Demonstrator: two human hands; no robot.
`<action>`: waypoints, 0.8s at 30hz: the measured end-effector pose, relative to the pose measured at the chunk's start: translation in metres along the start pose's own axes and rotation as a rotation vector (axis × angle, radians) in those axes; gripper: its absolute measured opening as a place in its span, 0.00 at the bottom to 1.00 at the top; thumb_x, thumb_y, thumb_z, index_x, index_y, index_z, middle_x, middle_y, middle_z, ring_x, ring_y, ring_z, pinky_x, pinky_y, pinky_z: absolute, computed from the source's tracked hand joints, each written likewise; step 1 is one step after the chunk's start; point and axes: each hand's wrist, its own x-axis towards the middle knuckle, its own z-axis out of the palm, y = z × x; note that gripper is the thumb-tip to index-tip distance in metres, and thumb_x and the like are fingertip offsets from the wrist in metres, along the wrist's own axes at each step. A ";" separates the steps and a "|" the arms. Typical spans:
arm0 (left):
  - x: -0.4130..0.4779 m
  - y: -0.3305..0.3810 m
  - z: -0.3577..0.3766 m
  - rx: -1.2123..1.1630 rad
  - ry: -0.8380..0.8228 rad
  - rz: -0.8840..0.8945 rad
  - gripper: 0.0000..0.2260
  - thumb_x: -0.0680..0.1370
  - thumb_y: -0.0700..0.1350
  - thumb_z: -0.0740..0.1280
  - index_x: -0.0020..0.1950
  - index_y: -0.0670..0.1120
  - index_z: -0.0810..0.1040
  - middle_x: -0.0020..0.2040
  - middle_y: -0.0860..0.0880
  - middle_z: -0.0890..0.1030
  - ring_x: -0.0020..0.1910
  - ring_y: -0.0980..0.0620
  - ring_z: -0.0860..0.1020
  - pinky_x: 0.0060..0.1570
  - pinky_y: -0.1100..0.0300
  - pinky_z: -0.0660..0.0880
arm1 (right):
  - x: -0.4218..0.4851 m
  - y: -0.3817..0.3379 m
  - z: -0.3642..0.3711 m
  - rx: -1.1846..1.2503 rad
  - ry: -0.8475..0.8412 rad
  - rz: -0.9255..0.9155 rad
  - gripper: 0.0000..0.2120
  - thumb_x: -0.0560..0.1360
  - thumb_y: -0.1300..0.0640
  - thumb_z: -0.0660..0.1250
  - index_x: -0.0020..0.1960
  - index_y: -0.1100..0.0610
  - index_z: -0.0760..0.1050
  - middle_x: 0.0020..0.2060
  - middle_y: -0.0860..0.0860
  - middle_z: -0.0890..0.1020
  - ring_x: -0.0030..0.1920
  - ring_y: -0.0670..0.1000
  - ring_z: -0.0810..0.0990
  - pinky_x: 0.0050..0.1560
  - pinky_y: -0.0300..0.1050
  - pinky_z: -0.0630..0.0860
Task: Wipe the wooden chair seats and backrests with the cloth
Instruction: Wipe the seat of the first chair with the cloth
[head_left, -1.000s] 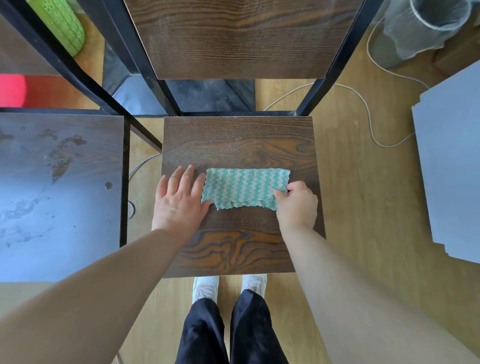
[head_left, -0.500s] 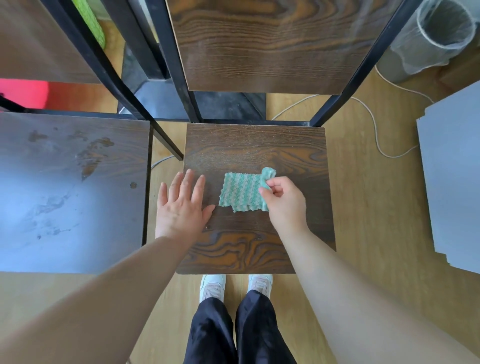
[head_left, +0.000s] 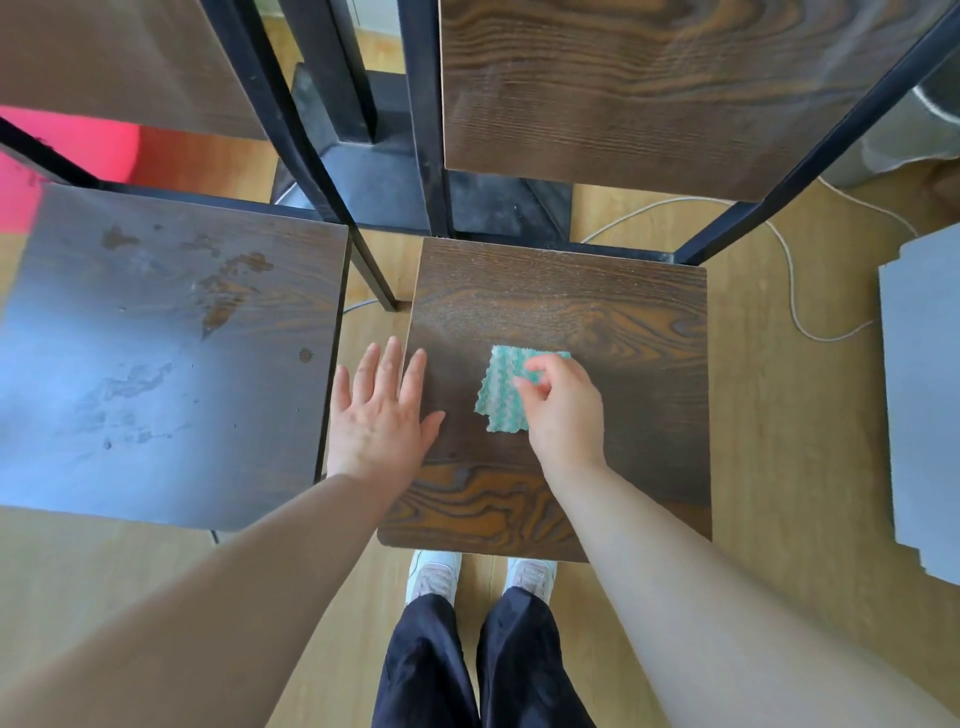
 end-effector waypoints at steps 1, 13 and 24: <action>0.000 -0.001 0.000 -0.005 0.002 -0.003 0.32 0.81 0.63 0.50 0.81 0.50 0.47 0.82 0.45 0.49 0.80 0.44 0.47 0.77 0.42 0.46 | 0.000 0.000 0.003 -0.034 -0.019 0.000 0.14 0.76 0.51 0.69 0.61 0.52 0.77 0.54 0.50 0.77 0.50 0.51 0.78 0.49 0.49 0.77; 0.008 -0.019 0.001 -0.012 0.000 -0.034 0.32 0.81 0.63 0.49 0.81 0.51 0.46 0.82 0.45 0.48 0.80 0.43 0.46 0.77 0.41 0.46 | 0.019 -0.004 0.022 -0.197 0.001 -0.227 0.13 0.80 0.56 0.64 0.63 0.54 0.79 0.56 0.49 0.80 0.52 0.53 0.81 0.51 0.48 0.79; 0.046 -0.049 -0.021 -0.048 0.071 -0.103 0.31 0.80 0.63 0.46 0.81 0.52 0.47 0.82 0.46 0.49 0.80 0.43 0.47 0.77 0.42 0.47 | 0.121 -0.116 0.039 -0.241 0.008 -0.392 0.13 0.81 0.54 0.62 0.62 0.56 0.78 0.52 0.53 0.76 0.48 0.56 0.79 0.46 0.50 0.78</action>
